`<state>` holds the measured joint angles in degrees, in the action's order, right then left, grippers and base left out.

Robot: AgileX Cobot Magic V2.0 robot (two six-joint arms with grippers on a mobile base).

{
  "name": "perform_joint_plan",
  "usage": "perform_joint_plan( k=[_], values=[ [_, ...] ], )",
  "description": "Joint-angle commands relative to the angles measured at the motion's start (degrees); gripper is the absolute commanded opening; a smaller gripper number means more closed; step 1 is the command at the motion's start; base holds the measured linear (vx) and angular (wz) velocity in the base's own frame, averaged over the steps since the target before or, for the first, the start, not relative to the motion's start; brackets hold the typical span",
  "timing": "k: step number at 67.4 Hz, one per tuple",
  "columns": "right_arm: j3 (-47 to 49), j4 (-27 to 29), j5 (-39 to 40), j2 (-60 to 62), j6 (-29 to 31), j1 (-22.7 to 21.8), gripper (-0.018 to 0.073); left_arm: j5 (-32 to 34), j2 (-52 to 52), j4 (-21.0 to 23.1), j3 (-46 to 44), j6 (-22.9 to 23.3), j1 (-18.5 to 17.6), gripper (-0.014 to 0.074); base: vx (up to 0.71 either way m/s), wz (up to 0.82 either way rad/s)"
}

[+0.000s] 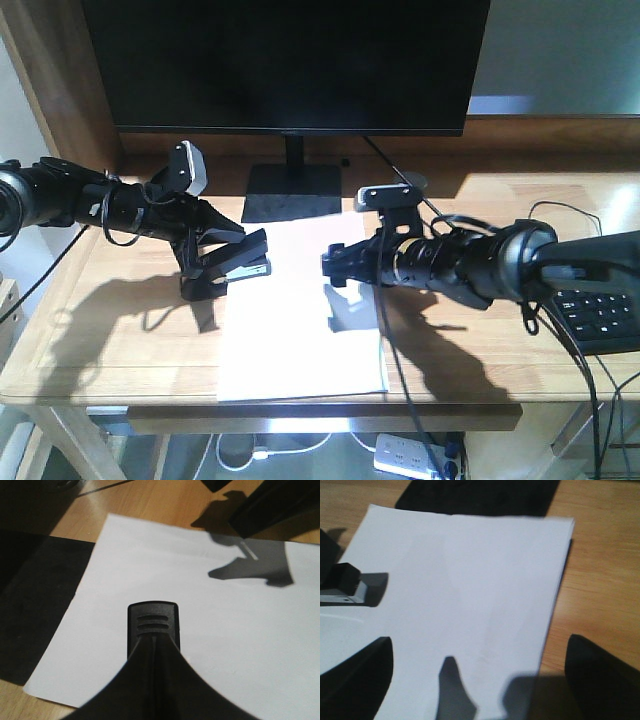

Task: Grab stapler and paper to desk for stapling
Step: 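Open the right gripper and lift it away from the paper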

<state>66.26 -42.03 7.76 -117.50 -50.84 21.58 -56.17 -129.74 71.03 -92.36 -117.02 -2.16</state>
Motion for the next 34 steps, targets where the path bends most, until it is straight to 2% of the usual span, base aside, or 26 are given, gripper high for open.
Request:
perform_joint_plan(
  k=[1,13,26,34],
  values=[
    [1.52,0.39,-3.66,6.51,2.14,-0.41,0.0645,-1.62,3.94,3.5,-1.59,0.58,-0.2,-0.0006,0.0,0.0],
    [1.48,-1.74,-10.14,14.57,4.69,-0.41,0.062,-1.62,3.94,3.5,-1.59,0.58,-0.2,-0.0006,0.0,0.0],
    [1.24,-3.06,-17.77,26.08,4.69,-0.41,0.059,-1.62,3.94,3.5,-1.59,0.58,-0.2,-0.0006,0.0,0.0],
    [-1.72,-4.5,-18.33,34.26,4.69,-0.41,0.0581,-1.62,3.94,3.5,-1.59,0.58,-0.2,-0.0006,0.0,0.0]
  ],
)
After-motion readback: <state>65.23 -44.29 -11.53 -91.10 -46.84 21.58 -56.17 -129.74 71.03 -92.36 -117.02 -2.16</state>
